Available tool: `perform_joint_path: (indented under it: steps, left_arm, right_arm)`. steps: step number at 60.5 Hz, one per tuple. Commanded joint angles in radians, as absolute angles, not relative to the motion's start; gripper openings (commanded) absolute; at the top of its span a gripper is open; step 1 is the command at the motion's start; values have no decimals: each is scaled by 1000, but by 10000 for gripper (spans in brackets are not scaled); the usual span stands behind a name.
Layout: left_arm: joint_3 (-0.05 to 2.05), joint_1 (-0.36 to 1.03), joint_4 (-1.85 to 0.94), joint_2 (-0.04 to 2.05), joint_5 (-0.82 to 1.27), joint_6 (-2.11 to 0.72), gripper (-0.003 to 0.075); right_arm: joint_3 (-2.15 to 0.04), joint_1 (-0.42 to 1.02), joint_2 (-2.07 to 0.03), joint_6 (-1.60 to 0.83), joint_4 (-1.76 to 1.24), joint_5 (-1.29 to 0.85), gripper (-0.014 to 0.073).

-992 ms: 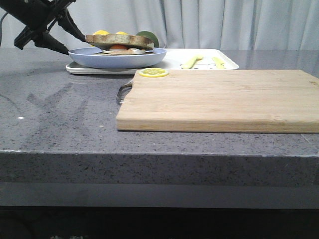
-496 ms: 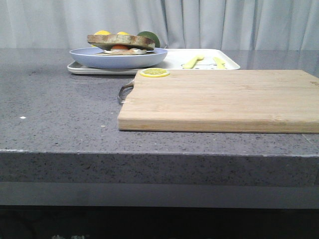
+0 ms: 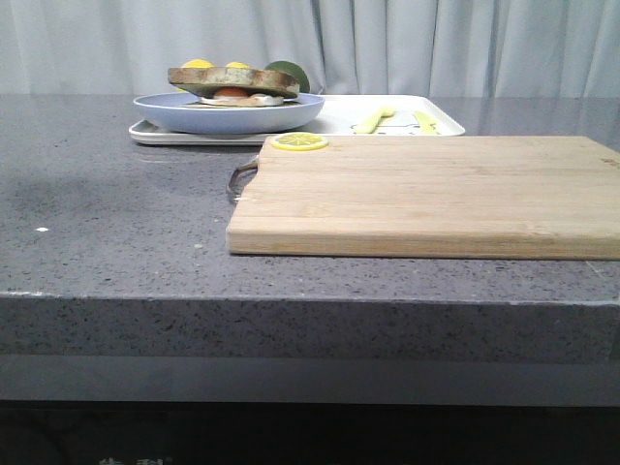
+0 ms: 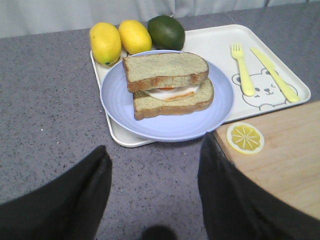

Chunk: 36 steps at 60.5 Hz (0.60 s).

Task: Place bread and move sandwich to tray
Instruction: 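Release the plate and raise the left gripper away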

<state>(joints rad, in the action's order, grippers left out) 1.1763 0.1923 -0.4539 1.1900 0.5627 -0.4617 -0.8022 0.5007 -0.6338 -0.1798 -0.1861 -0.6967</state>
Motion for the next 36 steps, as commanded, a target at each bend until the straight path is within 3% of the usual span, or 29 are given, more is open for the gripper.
perform_joint_path:
  steps: [1,18,36]
  left_arm:
    - [1102,246,-471,1095,433,-524,389]
    - [859,366,-430,913,414,-541,389]
    - [779,366,-409,777,444,-541,388]
  right_arm:
    - [-826,500,-633,-183,-185,-624,382]
    - [-826,500,-633,-183,-185,-624,382]
    - [-826,500,-633,-183,-185,-624,382]
